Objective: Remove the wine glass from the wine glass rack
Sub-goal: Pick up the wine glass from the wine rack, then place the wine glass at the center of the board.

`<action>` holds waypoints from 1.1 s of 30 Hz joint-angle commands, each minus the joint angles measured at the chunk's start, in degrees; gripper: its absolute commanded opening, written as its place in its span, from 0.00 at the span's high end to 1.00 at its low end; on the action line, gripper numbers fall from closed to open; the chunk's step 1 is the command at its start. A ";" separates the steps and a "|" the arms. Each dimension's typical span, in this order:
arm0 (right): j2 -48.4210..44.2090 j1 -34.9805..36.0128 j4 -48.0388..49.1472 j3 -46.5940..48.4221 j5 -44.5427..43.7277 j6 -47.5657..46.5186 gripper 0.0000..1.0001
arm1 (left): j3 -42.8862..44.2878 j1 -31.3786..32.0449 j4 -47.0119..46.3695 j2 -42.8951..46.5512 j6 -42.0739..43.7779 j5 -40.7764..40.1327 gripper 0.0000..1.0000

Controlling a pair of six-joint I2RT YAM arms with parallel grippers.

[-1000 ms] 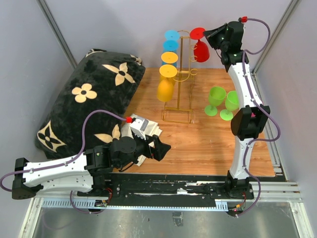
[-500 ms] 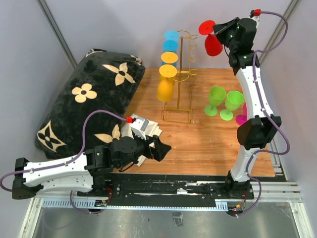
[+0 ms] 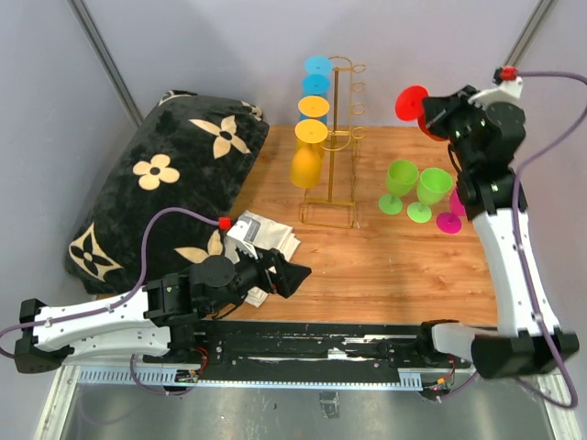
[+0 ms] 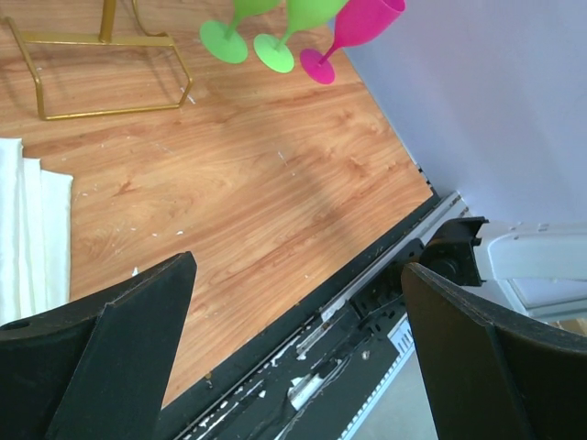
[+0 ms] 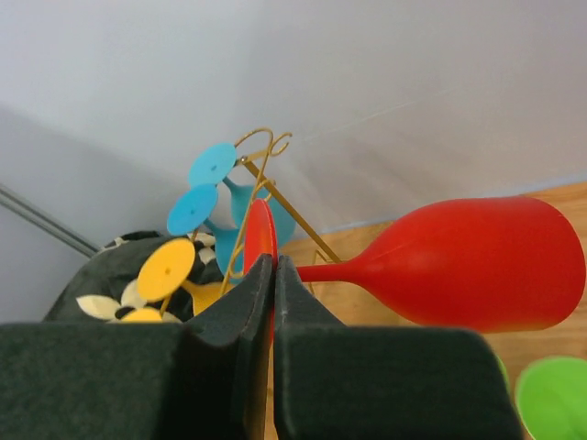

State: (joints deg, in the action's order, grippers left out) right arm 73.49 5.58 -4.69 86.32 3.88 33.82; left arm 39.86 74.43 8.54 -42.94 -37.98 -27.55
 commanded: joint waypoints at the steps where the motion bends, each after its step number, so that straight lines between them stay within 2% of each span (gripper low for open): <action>1: -13.11 -0.49 -2.55 -9.40 -3.43 -5.88 0.99 | -0.92 -0.08 -2.84 1.29 -0.16 -1.37 0.00; 4: -20.39 -0.49 -4.45 -15.78 -3.18 -4.57 0.99 | -0.50 -0.08 -2.90 0.71 0.36 -1.78 0.00; 7: -25.18 -0.49 -5.89 -19.99 1.92 -3.68 0.99 | -0.11 -0.08 -3.38 -0.34 0.55 -1.63 0.00; 13: -28.90 -0.49 -14.54 -23.08 8.70 -3.53 0.99 | 1.00 -0.03 -4.04 -1.84 -0.78 -1.78 0.00; 17: -29.44 -0.51 -17.12 -24.51 17.31 -1.96 0.99 | 0.64 -0.08 -4.19 -1.15 -2.03 -2.04 0.00; 26: -29.30 0.04 -10.95 -37.85 35.40 4.44 0.99 | -0.60 -0.03 -5.51 -0.42 -2.17 -2.40 0.00; 30: -28.05 1.69 -11.23 -39.20 38.27 2.60 0.99 | -0.63 -0.08 -7.61 -1.39 -2.35 -2.41 0.00; 33: -27.18 3.21 -7.64 -40.27 40.37 2.21 0.99 | -1.34 -0.16 -12.36 -1.91 -4.25 -2.45 0.00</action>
State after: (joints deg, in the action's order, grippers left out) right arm 46.30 6.66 -18.65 46.83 38.06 36.58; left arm 39.42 74.43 3.33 -44.23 -40.03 -28.47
